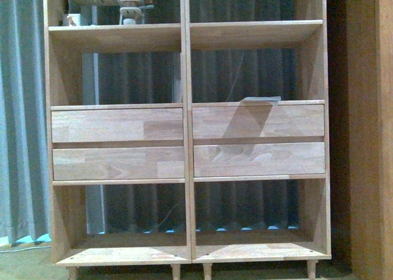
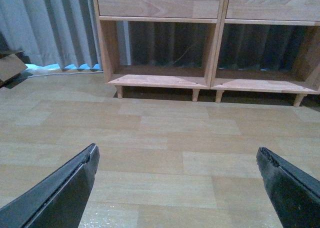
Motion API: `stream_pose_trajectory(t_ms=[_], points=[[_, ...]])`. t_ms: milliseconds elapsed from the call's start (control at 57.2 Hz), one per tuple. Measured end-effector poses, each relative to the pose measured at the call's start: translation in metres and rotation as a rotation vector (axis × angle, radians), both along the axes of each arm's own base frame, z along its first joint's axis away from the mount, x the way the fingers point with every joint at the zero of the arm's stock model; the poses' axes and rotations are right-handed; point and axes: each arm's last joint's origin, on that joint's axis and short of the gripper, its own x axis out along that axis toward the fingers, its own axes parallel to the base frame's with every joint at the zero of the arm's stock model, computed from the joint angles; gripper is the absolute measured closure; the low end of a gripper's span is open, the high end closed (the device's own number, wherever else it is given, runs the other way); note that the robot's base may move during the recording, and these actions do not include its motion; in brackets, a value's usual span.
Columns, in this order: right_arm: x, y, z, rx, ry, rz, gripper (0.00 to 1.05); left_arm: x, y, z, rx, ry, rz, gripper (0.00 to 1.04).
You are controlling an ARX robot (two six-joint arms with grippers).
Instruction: Organize books on shelf
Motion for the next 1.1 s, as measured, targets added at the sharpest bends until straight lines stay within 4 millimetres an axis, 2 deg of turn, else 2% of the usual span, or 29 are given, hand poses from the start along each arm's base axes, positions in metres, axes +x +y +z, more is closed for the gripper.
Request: stream_pose_trajectory(t_ms=[1101], points=[[0.0000,0.0000,0.0000,0.000,0.000,0.000,0.07,0.0000,0.0000,0.0000,0.000,0.000,0.000,0.07]])
